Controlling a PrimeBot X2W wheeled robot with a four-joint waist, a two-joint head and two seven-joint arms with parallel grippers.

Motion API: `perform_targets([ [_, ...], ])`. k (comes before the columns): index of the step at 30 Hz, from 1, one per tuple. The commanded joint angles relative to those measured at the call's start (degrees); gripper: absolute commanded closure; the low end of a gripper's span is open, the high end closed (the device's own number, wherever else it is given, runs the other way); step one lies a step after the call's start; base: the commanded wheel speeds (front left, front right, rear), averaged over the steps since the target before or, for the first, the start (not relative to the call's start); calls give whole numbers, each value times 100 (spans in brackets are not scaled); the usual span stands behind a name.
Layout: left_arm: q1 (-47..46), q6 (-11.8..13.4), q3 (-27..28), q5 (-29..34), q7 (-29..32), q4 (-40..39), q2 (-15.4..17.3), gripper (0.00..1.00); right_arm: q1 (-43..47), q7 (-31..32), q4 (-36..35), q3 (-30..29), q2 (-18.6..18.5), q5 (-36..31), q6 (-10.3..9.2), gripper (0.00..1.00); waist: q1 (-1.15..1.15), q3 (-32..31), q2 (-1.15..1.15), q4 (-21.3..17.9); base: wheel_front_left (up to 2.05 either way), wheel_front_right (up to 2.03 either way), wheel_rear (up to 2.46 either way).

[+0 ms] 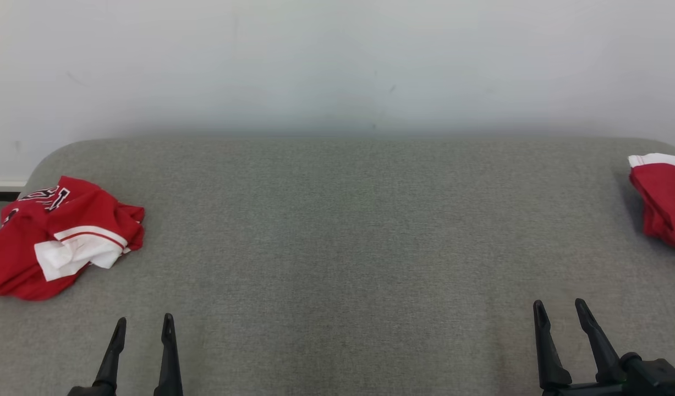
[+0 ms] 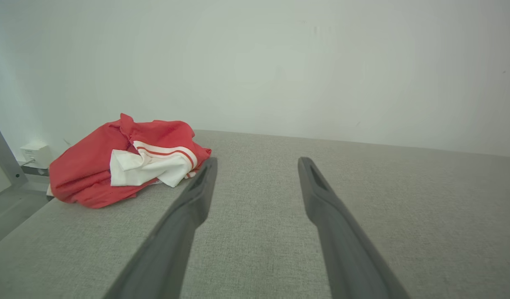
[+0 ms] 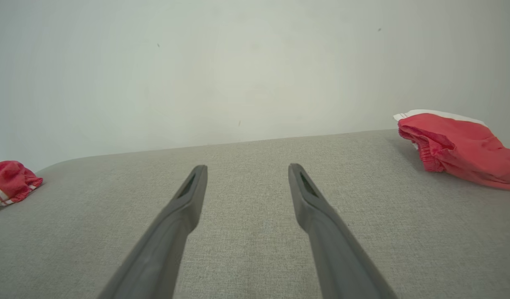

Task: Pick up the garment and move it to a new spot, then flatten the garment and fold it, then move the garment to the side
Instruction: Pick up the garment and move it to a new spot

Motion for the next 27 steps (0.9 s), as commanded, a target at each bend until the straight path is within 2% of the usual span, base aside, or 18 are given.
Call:
perform_targets([
  [1, -69, -27, 26, 60, -16, 3, -8, 0, 82, -15, -11, 10, 25, -9, -17, 0, 0, 24, 0, 150, 0, 0, 0],
  [7, -128, -11, 63, 63, -16, 11, -6, 0, 60, -22, -29, 20, 24, 4, -17, 0, 0, 114, 0, 555, 0, 0, 0],
  [20, -138, 79, 153, 25, -16, 93, -12, 0, -29, 0, -51, 105, -69, -32, -16, 0, 0, 299, 0, 2029, 0, 0, 0],
  [27, 32, 149, 289, -44, -16, 92, -15, 0, -133, 44, -75, 251, -103, -42, -16, 0, 0, 256, 0, 2587, 0, 0, 0],
])
